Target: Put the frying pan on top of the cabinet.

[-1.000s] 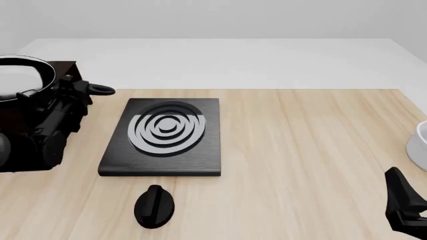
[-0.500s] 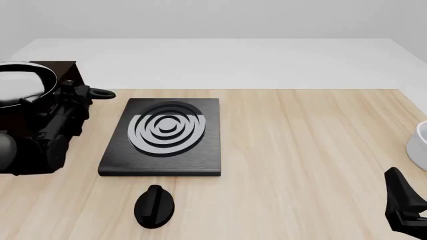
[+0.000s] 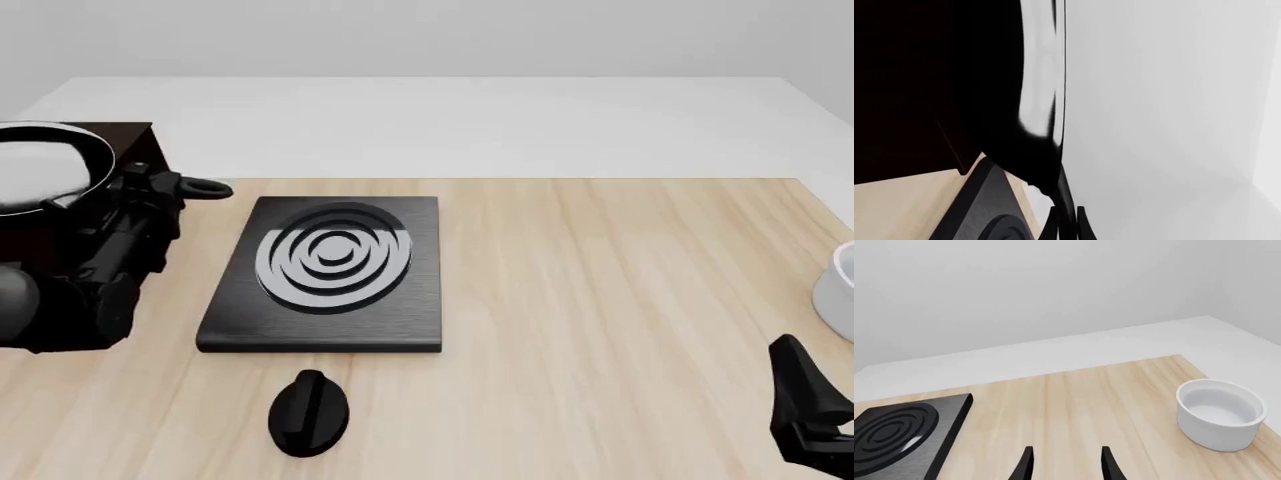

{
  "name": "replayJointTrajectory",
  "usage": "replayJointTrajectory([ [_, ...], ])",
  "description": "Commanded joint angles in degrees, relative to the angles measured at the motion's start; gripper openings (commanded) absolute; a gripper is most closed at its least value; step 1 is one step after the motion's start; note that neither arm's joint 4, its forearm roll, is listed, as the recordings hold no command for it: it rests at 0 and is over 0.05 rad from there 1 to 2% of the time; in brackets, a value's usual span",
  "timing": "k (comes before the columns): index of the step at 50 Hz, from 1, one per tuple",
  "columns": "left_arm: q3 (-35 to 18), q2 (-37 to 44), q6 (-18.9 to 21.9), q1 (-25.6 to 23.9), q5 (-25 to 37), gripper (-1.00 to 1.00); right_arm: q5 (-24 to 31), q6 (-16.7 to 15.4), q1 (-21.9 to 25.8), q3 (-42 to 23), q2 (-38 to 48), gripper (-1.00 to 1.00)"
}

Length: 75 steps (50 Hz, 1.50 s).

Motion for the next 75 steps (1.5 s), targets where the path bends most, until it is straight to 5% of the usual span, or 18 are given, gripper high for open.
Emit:
replayJointTrajectory([
  [1,0.1,-0.5,0.3,0.3,-0.8,-1.0,0.0,0.1,0.0,0.0,0.0,1.0],
  [7,0.3,-0.8,0.7,0.3,-0.9,-1.0,0.0,0.2,-0.1,0.0,0.0,1.0],
  [8,0.4,-1.2,0.9,0.1,-1.0,1.0,0.0,0.2,-0.1,0.0,0.0,1.0],
  [44,6.4,-11.4,3.9,1.4,1.7,1.0,0.1,0.3,0.0,0.0,0.0,1.0],
  [66,22.3,-34.9,4.0,-2.0,8.1,1.0,-0.3,0.8,-0.2,0.0,0.0,1.0],
  [75,24.2,-49.6,8.4,-3.4,18.6,1.0,-0.5,0.9,-0.3,0.0,-0.1,1.0],
])
